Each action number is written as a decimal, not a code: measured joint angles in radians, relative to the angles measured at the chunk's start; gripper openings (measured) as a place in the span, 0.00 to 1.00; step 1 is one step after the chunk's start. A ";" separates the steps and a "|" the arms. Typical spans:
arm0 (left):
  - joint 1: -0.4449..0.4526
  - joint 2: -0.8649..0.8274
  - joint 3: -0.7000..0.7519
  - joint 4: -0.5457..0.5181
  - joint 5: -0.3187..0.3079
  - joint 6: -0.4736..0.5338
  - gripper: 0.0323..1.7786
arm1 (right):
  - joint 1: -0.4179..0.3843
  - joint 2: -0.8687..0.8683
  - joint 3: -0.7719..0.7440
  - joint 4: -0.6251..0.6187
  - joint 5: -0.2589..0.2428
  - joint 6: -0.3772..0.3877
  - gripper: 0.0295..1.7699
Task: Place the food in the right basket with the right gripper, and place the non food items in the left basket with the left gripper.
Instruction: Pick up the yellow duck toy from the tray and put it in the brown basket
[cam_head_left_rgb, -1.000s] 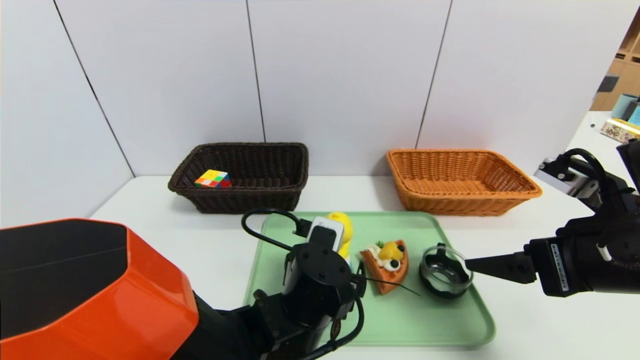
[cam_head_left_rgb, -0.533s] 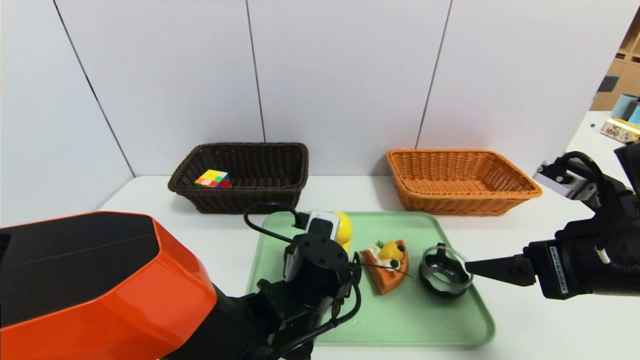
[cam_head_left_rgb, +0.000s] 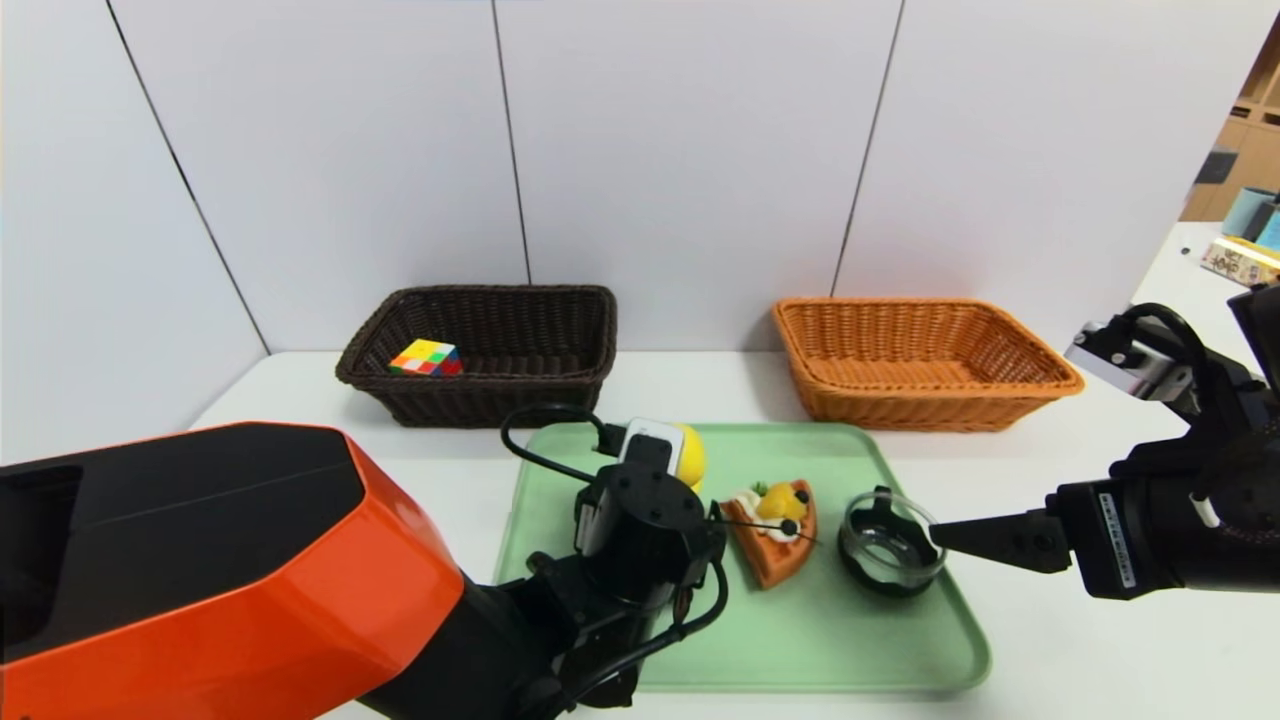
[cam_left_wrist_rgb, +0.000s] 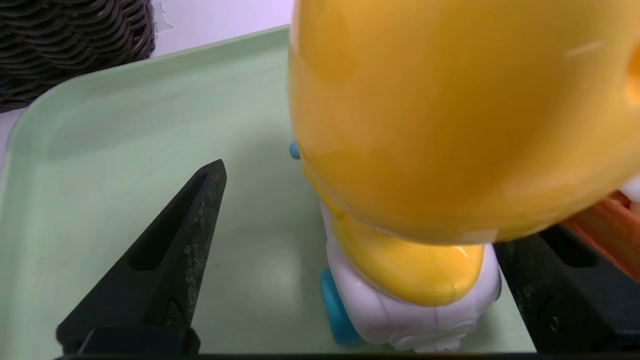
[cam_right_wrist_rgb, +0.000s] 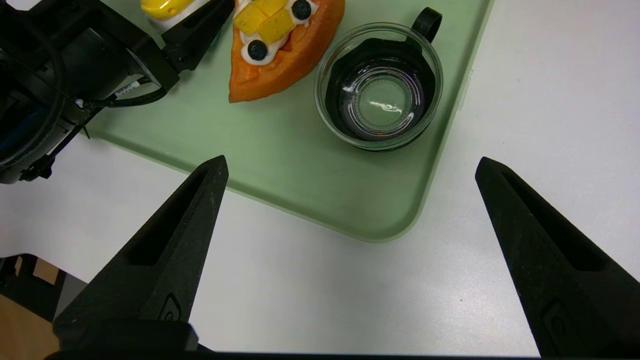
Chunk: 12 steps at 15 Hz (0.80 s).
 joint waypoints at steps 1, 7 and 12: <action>0.000 0.001 -0.002 0.001 0.000 0.000 0.95 | 0.000 0.001 0.000 0.000 0.000 0.000 0.97; 0.000 0.000 -0.008 0.002 0.000 0.000 0.57 | 0.002 0.001 0.000 0.000 0.000 0.000 0.97; 0.000 -0.011 -0.007 0.002 0.001 0.000 0.44 | 0.003 -0.001 0.000 0.000 -0.001 0.000 0.97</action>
